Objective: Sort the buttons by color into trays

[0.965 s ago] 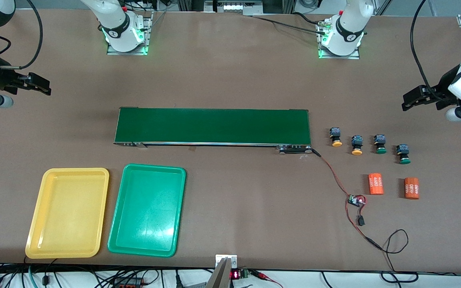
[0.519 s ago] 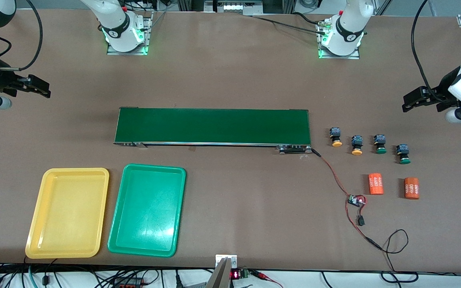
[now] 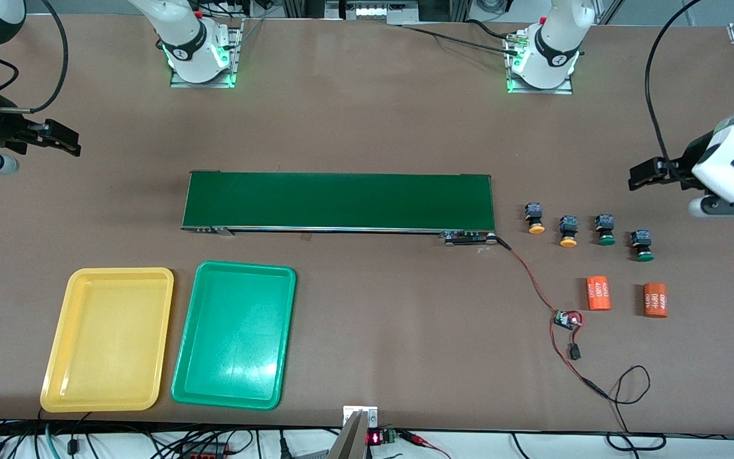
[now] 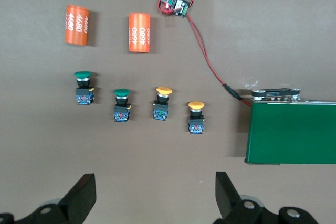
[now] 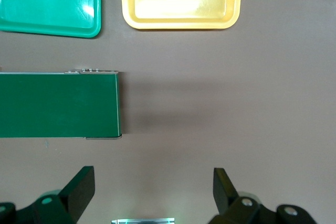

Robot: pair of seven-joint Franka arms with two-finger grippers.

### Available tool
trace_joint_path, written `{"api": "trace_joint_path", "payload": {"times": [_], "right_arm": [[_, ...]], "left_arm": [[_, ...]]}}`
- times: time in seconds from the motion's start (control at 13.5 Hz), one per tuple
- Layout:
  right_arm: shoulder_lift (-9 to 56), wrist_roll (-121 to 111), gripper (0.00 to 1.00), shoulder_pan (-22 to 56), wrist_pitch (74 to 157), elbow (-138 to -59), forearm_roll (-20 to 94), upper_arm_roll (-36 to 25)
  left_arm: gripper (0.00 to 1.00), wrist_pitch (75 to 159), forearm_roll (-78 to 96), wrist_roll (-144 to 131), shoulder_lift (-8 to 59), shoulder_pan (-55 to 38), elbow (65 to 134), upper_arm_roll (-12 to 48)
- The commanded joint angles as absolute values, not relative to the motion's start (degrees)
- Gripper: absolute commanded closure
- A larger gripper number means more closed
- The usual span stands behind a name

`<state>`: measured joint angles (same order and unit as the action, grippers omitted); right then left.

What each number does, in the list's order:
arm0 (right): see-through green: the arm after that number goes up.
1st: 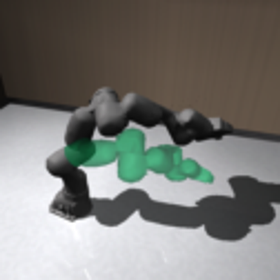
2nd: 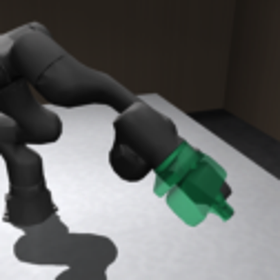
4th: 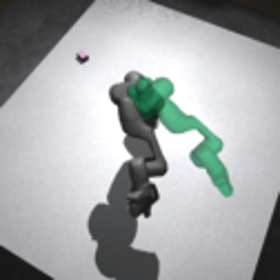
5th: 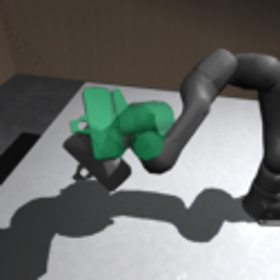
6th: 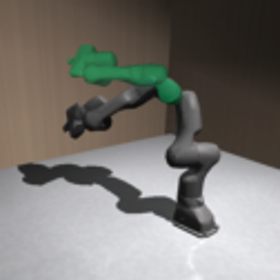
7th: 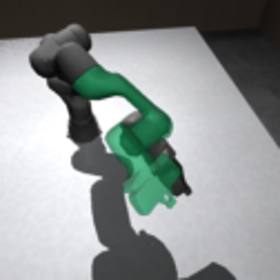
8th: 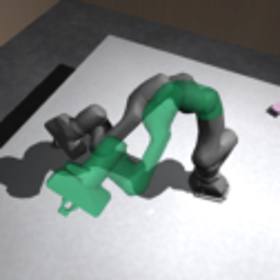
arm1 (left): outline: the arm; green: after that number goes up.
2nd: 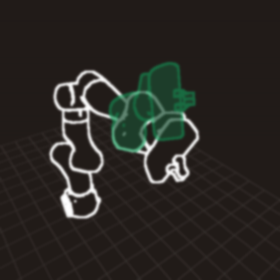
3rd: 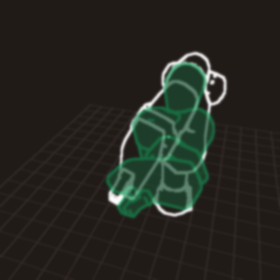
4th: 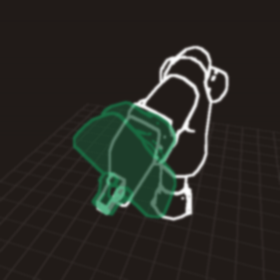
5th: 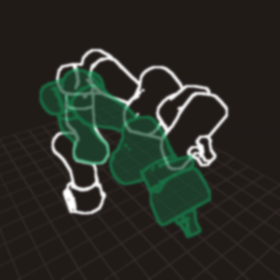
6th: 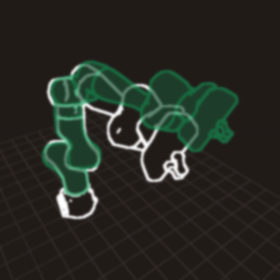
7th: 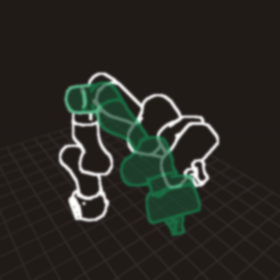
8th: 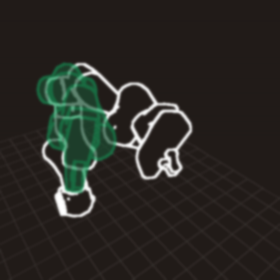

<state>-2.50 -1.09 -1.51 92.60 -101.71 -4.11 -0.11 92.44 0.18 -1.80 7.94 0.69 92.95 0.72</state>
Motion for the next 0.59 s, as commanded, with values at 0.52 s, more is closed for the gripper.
{"api": "trace_joint_path", "payload": {"times": [0.52], "right_arm": [[-2.55,-0.35,0.0,-1.14,92.99,-101.87,-3.96,-0.26]], "left_arm": [[0.0,123.89,-6.42,-0.09,31.09,3.16,91.49,0.35]]}}
